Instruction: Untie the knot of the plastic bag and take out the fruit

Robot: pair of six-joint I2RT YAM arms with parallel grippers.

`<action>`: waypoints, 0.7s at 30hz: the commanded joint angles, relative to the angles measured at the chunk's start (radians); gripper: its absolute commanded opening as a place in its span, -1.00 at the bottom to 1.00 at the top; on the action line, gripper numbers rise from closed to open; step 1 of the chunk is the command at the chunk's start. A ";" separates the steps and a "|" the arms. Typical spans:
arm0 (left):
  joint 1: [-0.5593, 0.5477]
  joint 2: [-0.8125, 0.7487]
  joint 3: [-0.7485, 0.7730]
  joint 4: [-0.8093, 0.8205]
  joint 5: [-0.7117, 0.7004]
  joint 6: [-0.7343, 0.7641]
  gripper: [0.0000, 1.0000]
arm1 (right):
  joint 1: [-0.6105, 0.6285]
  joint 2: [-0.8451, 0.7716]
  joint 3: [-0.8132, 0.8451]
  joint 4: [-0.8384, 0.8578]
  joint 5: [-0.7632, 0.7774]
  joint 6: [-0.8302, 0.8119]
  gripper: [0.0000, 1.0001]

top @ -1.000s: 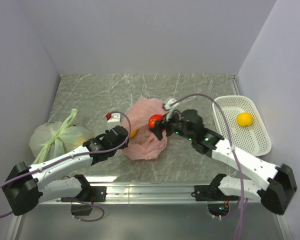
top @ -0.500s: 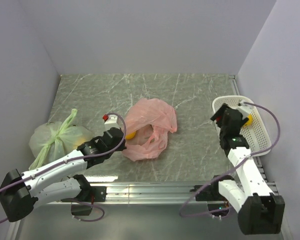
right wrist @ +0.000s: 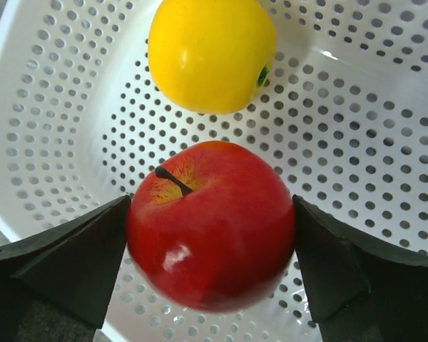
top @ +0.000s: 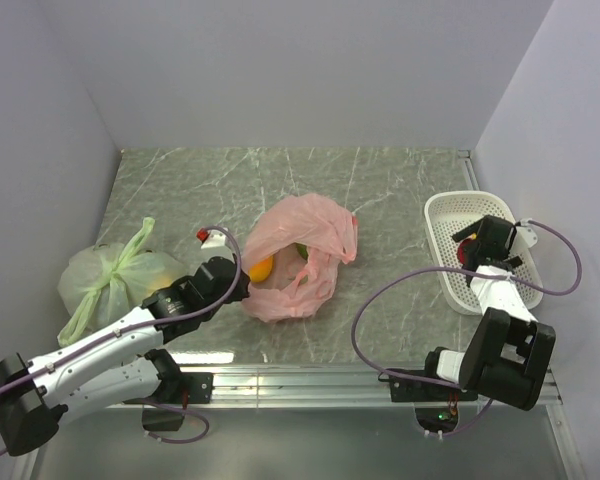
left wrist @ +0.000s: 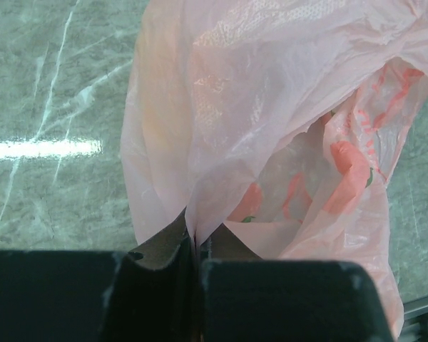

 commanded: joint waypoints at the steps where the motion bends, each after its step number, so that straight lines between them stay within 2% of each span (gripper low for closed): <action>1: 0.003 -0.007 -0.006 0.030 -0.004 0.012 -0.81 | -0.005 -0.029 0.045 0.046 -0.014 0.050 0.99; 7: 0.001 0.022 -0.008 0.046 0.011 0.013 -0.81 | -0.002 -0.101 0.030 0.023 -0.008 0.018 0.99; 9: 0.003 0.031 -0.008 0.047 0.014 0.010 -0.81 | 0.015 -0.127 0.036 0.009 -0.047 0.006 0.99; 13: 0.003 0.042 -0.017 0.052 0.001 -0.007 -0.80 | 0.177 -0.251 0.034 0.034 -0.127 -0.062 0.98; 14: 0.003 0.045 -0.023 0.055 -0.007 -0.020 -0.80 | 0.273 -0.267 0.037 0.067 -0.153 -0.106 0.89; 16: 0.003 0.052 -0.038 0.061 -0.019 -0.034 -0.80 | 0.361 -0.293 0.053 0.107 -0.234 -0.158 0.81; 17: 0.003 0.058 -0.045 0.061 -0.018 -0.048 -0.80 | 0.468 -0.294 0.072 0.116 -0.280 -0.177 0.75; 20: 0.003 0.068 -0.049 0.061 -0.015 -0.071 -0.79 | 0.614 -0.274 0.100 0.149 -0.397 -0.244 0.67; 21: 0.003 0.068 -0.049 0.058 -0.018 -0.077 -0.79 | 0.713 -0.264 0.120 0.158 -0.428 -0.261 0.67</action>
